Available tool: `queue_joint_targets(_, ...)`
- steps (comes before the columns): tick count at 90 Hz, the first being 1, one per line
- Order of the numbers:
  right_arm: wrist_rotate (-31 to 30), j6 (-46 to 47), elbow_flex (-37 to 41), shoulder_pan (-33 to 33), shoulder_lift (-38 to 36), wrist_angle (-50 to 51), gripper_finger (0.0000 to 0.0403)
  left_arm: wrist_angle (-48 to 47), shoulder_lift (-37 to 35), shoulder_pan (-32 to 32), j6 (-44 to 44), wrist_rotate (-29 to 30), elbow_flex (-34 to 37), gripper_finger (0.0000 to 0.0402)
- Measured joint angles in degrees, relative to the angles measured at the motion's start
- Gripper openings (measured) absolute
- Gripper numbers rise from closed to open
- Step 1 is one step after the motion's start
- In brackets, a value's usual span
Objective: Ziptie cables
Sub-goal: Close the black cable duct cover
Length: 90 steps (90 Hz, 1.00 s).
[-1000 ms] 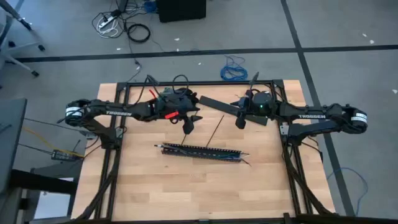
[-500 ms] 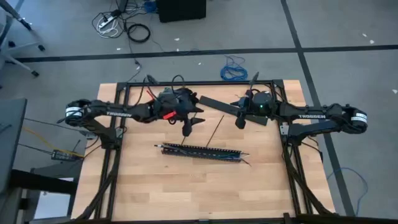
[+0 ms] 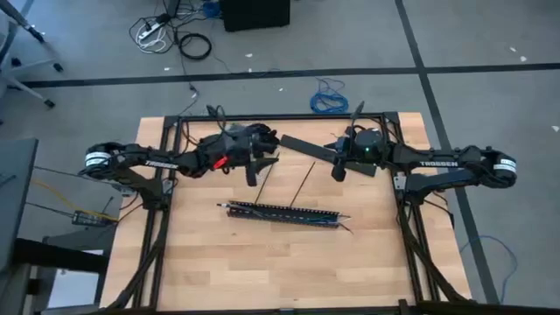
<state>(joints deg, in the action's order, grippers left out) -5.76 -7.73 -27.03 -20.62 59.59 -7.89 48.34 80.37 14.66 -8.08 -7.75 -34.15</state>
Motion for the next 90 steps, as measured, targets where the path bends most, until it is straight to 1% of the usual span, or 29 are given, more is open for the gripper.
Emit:
queue_joint_targets(14, -0.04, 0.02, 0.0, -0.02, 0.0, 1.48, 0.0154, -0.23, -1.69, 0.0, -1.38, -0.04, 1.7, 0.0213)
queue_joint_targets(25, -0.05, 0.02, 0.0, -0.02, 0.01, 1.95, 0.0154, -0.8, -5.34, 0.0, -1.94, -0.75, 2.85, 0.0213)
queue_joint_targets(28, -0.05, 0.02, 0.0, -0.02, 0.01, 1.64, 0.0154, -0.89, -6.87, 0.0, -2.05, -0.97, 3.22, 0.0213)
queue_joint_targets(36, -0.01, 0.08, 0.0, 0.17, 0.02, -0.13, 0.0154, -4.73, -12.23, 0.39, -1.39, -0.95, 4.94, 0.0213)
queue_joint_targets(47, 2.0, 0.07, 0.0, 0.62, 0.0, -3.23, 0.0155, -10.43, -19.34, 0.87, -1.15, 1.99, 7.61, 0.0213)
queue_joint_targets(57, 4.58, 0.04, 0.0, 0.7, -0.07, -5.5, 0.0154, -11.09, -23.11, 1.03, -1.63, 3.86, 10.43, 0.0213)
queue_joint_targets(64, 4.55, 0.07, 0.0, 0.68, -0.28, -6.34, 0.0153, -11.08, -24.33, 1.11, -2.82, 3.96, 11.56, 0.0213)
queue_joint_targets(71, 4.52, 0.07, 0.02, 0.68, -1.35, -6.77, 0.0153, -11.46, -25.22, 1.11, -2.99, 3.98, 12.53, 0.0213)
queue_joint_targets(79, 4.88, 0.52, 0.02, 0.68, -4.2, -6.43, 0.0153, -12.47, -25.72, 1.11, -3.06, 3.61, 12.7, 0.0213)
queue_joint_targets(84, 6.42, 0.55, 0.0, 0.68, -6.62, -5.7, 0.0152, -14.33, -26.58, 1.11, -3.08, 3.25, 12.77, 0.0213)
queue_joint_targets(90, 9.5, 0.63, 0.0, 0.66, -9.92, -4.49, 0.0151, -14.4, -27.0, 1.09, -3.1, 3.04, 12.72, 0.0213)
